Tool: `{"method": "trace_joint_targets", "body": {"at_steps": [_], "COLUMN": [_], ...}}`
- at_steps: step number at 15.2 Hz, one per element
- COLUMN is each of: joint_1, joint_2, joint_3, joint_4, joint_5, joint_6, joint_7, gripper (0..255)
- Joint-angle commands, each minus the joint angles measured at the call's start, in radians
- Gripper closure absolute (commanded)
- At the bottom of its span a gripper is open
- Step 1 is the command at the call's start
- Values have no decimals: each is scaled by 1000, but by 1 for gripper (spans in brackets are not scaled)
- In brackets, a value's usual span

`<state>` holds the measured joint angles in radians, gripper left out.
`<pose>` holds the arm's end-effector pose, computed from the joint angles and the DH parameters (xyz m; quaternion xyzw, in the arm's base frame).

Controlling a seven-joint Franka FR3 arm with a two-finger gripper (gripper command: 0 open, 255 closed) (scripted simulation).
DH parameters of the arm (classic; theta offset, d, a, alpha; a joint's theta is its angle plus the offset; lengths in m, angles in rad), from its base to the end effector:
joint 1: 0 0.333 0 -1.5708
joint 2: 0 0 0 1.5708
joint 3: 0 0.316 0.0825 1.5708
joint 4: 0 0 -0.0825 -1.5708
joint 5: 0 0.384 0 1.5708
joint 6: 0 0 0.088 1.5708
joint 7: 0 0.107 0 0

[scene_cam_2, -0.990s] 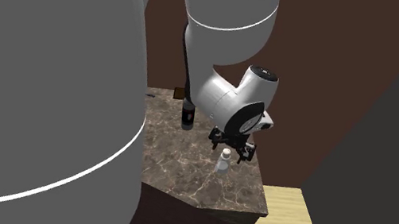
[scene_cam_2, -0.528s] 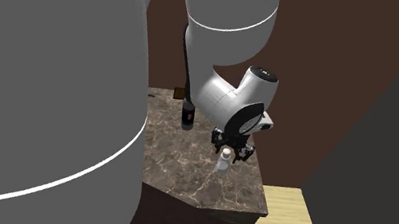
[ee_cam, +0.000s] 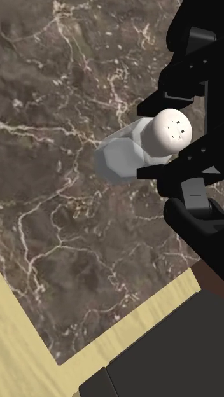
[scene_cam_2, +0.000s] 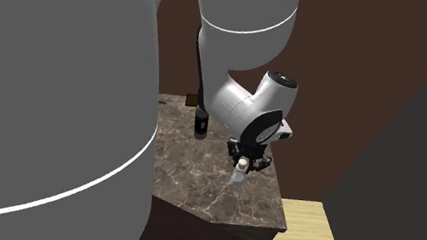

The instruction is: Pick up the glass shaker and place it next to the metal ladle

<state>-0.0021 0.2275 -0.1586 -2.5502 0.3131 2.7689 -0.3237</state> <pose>0.4425 -0.0886 0.1861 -0.9973 0.0624 -0.0088 0.0377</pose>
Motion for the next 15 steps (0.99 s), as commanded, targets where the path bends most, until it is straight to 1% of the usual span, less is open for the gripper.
{"method": "trace_joint_targets", "body": {"at_steps": [1, 7, 15], "joint_1": [0, 20, 25], "joint_2": [0, -93, -209], "joint_3": [0, -35, -55], "joint_4": [-1, -11, -10], "joint_5": [0, -75, -160], "joint_6": [0, -78, -188], "joint_7": [0, 60, 128], "gripper": [255, 255, 255]}}
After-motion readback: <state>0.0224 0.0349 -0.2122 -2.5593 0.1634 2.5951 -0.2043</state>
